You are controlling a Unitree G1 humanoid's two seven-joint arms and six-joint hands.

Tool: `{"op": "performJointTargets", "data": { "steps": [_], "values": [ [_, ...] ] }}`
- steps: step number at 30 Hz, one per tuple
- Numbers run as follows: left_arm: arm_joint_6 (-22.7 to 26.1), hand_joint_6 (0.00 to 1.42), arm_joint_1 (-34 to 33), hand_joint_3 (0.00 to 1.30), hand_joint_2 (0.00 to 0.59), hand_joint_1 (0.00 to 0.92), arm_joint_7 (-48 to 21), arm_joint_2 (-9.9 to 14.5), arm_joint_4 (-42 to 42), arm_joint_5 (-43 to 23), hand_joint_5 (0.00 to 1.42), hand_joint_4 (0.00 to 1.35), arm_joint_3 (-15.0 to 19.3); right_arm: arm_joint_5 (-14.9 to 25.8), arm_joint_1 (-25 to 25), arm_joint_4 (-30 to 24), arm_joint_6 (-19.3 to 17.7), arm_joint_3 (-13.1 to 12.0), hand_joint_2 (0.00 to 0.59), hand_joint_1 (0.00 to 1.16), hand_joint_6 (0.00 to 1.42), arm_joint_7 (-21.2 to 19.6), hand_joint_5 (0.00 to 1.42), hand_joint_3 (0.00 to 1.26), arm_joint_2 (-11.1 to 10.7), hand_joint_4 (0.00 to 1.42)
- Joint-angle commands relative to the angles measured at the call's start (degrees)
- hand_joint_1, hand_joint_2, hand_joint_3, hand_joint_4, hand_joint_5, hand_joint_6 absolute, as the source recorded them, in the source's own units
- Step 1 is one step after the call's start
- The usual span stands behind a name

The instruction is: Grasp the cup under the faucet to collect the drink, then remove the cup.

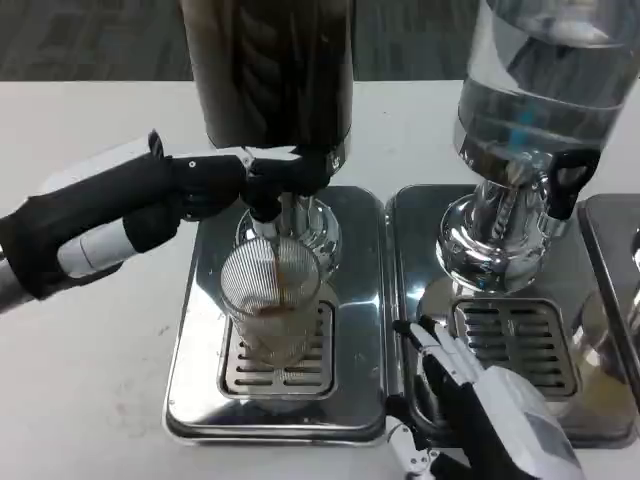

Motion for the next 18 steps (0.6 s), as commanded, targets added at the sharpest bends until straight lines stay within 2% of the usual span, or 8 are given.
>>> {"op": "performJointTargets", "data": {
  "steps": [1, 14, 18],
  "values": [
    [-0.5, 0.02, 1.2, 0.23, 0.028, 0.0, -0.6, 0.6, -0.7, 0.8, 0.12, 0.08, -1.2, 2.4, -0.5, 1.4, -4.0, -0.6, 0.461, 0.51, 0.12, -2.4, 0.04, 0.09, -0.6, 0.02],
    [-0.5, 0.02, 1.7, 0.22, 0.038, 0.0, 0.1, 0.8, -0.9, 1.0, 0.12, 0.07, -1.3, 11.2, -5.2, 6.1, -10.0, -1.8, 0.293, 0.7, 0.22, -1.7, 0.11, 0.08, -0.9, 0.04],
    [-0.5, 0.02, 1.8, 0.22, 0.039, 0.0, 0.2, 0.9, -1.1, 1.0, 0.12, 0.07, -1.4, 12.5, -6.3, 6.8, -10.9, -1.8, 0.266, 0.72, 0.23, -1.6, 0.12, 0.06, -0.9, 0.04]
  ]
}}
